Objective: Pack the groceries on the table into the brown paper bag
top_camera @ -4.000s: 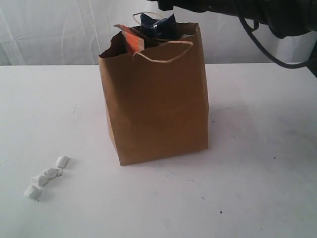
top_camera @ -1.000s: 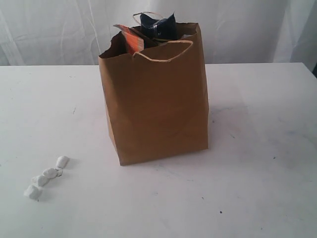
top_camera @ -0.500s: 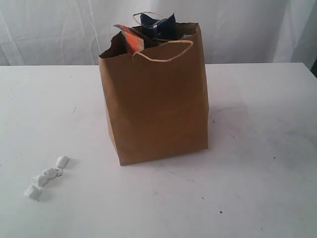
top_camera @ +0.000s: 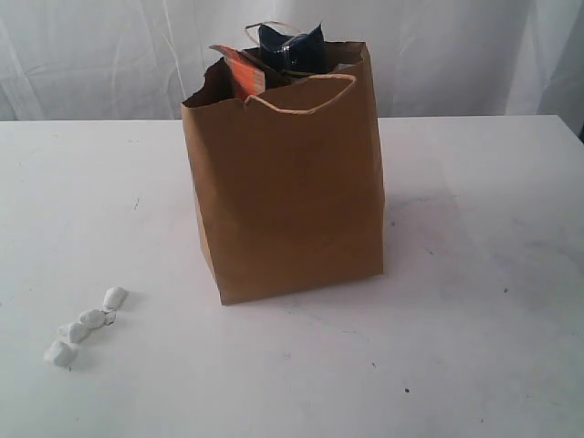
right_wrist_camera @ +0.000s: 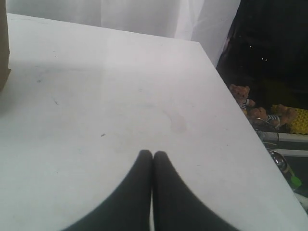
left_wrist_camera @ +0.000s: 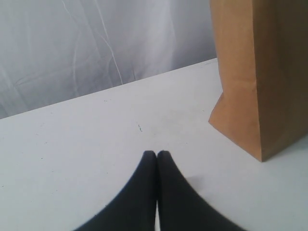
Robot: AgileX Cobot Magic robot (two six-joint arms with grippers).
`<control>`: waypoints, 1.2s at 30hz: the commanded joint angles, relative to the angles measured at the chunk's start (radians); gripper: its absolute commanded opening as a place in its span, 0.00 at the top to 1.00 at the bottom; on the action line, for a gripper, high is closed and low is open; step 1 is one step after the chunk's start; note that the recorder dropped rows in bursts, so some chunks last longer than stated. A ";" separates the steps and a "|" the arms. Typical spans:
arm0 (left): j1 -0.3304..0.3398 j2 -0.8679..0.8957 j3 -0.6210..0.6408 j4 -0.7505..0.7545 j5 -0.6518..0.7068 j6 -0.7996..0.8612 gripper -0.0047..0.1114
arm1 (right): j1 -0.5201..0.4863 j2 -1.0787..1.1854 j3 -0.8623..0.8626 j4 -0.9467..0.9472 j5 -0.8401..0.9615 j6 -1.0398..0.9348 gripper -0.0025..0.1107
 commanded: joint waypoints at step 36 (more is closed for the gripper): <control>0.004 0.501 -0.347 0.090 -0.172 0.138 0.96 | -0.007 -0.006 0.001 -0.009 0.002 0.008 0.98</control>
